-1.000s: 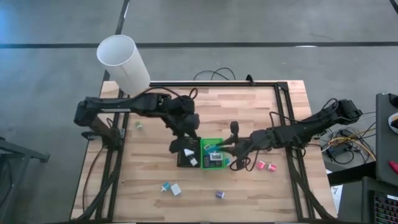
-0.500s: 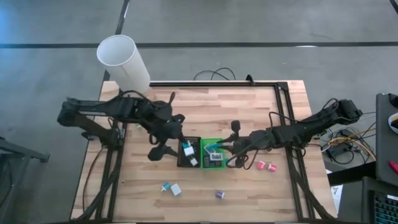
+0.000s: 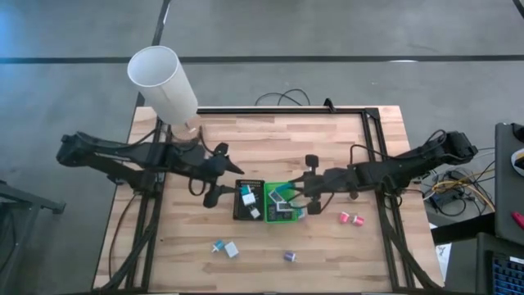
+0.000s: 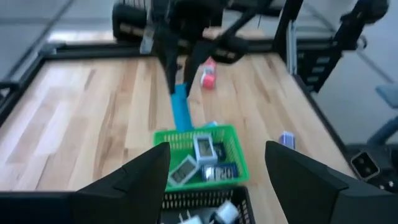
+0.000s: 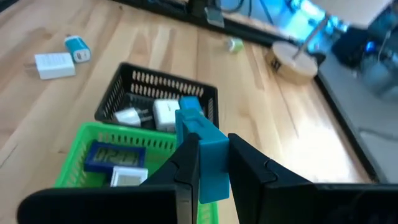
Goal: Pick & Place Office items
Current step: Put the blue timer into the green bin, then put the red white charger adapter into the black bin
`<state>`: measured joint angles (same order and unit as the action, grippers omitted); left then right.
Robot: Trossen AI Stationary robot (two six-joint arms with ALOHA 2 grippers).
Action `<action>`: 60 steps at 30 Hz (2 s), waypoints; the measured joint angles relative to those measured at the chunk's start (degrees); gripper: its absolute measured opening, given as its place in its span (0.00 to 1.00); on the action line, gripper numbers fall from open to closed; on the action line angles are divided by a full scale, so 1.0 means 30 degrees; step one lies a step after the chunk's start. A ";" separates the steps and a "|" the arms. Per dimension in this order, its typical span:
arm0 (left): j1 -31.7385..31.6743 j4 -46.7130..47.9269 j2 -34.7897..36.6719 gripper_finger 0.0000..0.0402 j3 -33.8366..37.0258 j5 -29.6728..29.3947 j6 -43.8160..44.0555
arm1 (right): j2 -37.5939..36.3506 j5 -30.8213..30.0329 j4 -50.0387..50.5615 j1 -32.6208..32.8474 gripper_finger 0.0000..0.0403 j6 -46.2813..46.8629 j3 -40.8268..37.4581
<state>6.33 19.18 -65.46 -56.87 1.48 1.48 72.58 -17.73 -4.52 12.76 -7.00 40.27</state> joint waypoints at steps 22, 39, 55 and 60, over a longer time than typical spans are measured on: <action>-0.0017 -0.4477 0.4541 0.67 0.5601 -0.1134 0.0743 | 0.6426 0.2902 0.9364 -0.1114 0.12 0.4696 0.6498; -0.0015 -0.4235 0.4578 0.67 0.5620 -0.1479 0.1238 | 0.9193 0.2463 1.2099 -0.1888 0.31 0.4909 0.9122; 0.0000 -0.4246 0.4589 0.67 0.5620 -0.1425 0.1606 | 0.8220 0.1637 1.1911 -0.1804 0.58 0.3491 1.0374; 0.0000 -0.4243 0.4462 0.67 0.5620 -0.1428 0.1914 | 0.6200 -0.0568 1.1854 -0.1373 0.57 0.3405 0.9967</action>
<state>6.33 6.45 -52.07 -40.01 -2.81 7.22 91.18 -19.43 31.04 8.64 3.22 70.17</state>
